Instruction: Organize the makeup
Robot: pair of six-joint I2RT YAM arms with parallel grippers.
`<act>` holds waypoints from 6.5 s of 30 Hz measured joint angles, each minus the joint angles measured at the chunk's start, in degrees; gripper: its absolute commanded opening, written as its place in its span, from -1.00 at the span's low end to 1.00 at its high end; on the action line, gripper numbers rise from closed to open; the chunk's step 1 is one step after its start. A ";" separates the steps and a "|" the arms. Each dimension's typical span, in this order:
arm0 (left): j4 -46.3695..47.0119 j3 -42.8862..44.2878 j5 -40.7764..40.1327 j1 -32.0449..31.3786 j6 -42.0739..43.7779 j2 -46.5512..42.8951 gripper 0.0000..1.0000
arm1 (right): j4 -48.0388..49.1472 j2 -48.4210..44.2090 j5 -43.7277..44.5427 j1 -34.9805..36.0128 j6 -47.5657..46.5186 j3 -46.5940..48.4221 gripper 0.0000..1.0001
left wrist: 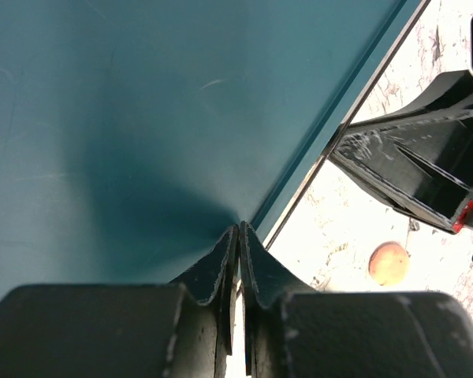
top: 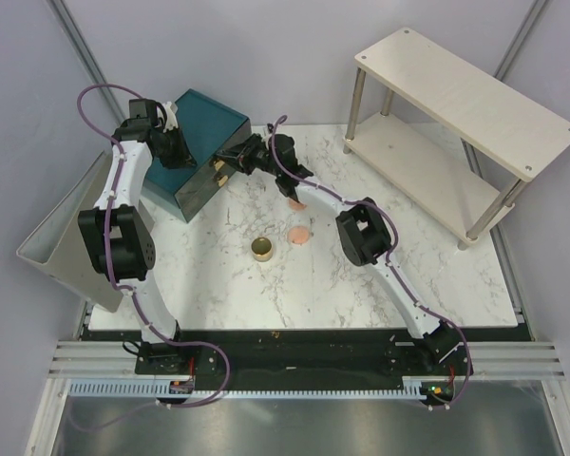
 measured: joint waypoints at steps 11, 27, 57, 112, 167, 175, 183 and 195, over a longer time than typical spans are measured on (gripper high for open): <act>0.13 -0.04 0.04 0.00 0.02 -0.02 -0.75 | 6.05 -10.47 0.33 -0.33 -3.28 -19.89 0.07; 0.28 -0.20 0.11 0.00 0.07 -0.02 -0.74 | 12.09 -10.56 -0.20 -1.73 1.22 -31.36 0.58; 0.74 -0.48 0.33 0.02 0.46 -0.04 -0.74 | 15.93 -4.66 13.75 4.02 10.82 -27.30 0.44; 2.71 -2.32 0.28 0.04 1.57 -1.16 -0.73 | -1.99 -1.27 22.47 5.42 9.01 -14.08 -0.95; 2.51 -2.73 1.90 0.04 1.57 -1.03 -0.72 | -51.01 -37.94 9.22 1.18 -57.57 -32.50 0.34; 3.67 -3.50 3.04 0.31 1.55 -1.03 -0.72 | -62.20 -37.83 9.62 8.72 -71.06 -30.25 0.40; 4.68 -3.93 3.80 0.39 1.55 -1.05 -0.72 | -66.84 -33.75 11.61 13.11 -77.46 -27.89 0.43; 5.42 -4.52 3.91 0.42 1.55 -1.31 -0.72 | -68.35 -30.99 15.32 15.69 -81.20 -26.56 0.45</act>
